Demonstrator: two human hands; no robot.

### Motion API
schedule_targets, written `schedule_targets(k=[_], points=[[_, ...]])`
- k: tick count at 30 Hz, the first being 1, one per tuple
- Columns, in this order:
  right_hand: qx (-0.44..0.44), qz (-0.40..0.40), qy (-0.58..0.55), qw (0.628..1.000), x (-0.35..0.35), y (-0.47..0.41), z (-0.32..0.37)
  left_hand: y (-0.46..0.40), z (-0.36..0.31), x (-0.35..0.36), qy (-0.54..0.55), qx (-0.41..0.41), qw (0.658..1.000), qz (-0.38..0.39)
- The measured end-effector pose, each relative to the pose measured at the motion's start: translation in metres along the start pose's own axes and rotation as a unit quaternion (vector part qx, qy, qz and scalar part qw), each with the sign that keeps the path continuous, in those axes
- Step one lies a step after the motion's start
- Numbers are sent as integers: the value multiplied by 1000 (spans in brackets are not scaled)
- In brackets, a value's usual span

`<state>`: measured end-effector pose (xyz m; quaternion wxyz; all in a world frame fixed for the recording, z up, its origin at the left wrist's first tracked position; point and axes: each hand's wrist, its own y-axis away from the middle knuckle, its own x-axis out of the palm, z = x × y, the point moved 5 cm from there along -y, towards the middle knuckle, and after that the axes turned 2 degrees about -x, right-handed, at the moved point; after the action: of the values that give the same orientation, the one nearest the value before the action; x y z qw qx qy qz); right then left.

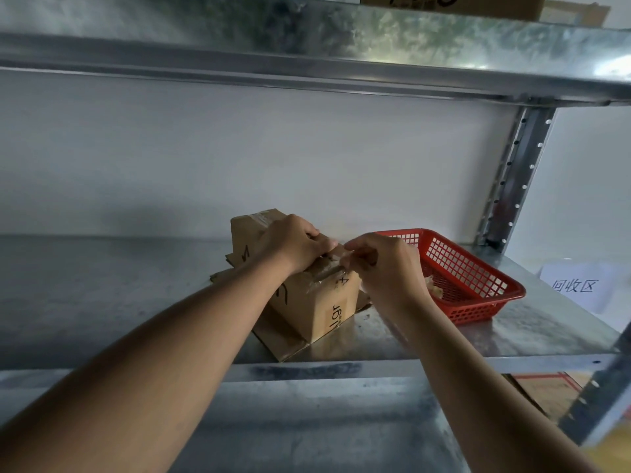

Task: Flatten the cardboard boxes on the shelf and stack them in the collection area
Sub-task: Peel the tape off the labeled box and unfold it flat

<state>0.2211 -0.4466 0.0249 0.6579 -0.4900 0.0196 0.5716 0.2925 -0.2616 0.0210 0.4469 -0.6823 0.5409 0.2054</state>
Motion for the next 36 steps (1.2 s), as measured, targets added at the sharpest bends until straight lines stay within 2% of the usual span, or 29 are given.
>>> schedule_targets(k=[4,8,13,17,23,28,33,36], points=[[-36,28,69,997,6,-5,14,3,0,-3,2,-8,1000,-5],[15,51,96,994,8,-8,12,3,0,-4,12,-13,1000,-10],[51,89,13,995,8,-13,6,0,0,-2,26,-19,999,-16],[103,88,-135,982,10,-17,-7,-5,1,1,16,-22,1000,-9],[-25,38,16,999,10,-20,-13,-13,2,5,20,-39,999,-26],[5,47,57,997,12,-26,-22,-17,4,8,9,-57,998,-22],[-98,11,97,990,1,-23,-5,-14,1,5,-1,-48,999,-12],[-93,59,109,988,2,-23,-6,-12,0,4,-2,-43,999,-6]])
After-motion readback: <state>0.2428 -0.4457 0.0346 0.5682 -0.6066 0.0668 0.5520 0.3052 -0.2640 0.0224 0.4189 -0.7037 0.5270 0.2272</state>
